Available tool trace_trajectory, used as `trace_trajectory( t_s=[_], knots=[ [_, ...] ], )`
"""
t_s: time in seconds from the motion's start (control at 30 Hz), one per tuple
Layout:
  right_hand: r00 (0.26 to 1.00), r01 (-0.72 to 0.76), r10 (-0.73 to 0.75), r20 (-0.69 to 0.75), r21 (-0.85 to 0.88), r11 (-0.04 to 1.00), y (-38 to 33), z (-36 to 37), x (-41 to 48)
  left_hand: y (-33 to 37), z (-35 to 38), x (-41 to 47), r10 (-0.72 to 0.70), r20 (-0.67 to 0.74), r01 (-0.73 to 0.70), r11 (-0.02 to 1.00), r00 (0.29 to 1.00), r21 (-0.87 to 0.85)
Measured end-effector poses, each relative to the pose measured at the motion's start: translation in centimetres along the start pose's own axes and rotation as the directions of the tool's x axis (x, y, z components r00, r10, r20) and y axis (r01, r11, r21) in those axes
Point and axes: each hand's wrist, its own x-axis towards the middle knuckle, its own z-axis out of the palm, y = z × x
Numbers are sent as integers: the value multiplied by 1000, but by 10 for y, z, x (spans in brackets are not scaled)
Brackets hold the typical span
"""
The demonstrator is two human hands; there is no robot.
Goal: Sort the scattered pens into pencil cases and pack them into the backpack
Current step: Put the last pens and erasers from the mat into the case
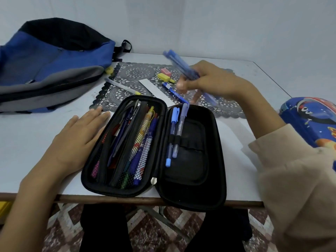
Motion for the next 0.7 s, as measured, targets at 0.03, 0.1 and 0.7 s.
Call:
trace_trajectory(
  t_s=[0.03, 0.1, 0.7],
  knots=[
    [998, -14, 14, -56, -6, 1000, 3, -4, 0, 0, 0, 0, 1, 0, -1, 1000, 1000, -1],
    [997, -59, 54, -51, -88, 994, 10, -12, -2, 1, -1, 0, -4, 1, 4, 1000, 1000, -2],
    [970, 24, 29, 243, -213, 977, 13, 7, 0, 1, -1, 0, 9, -10, -9, 1000, 1000, -20]
  ],
)
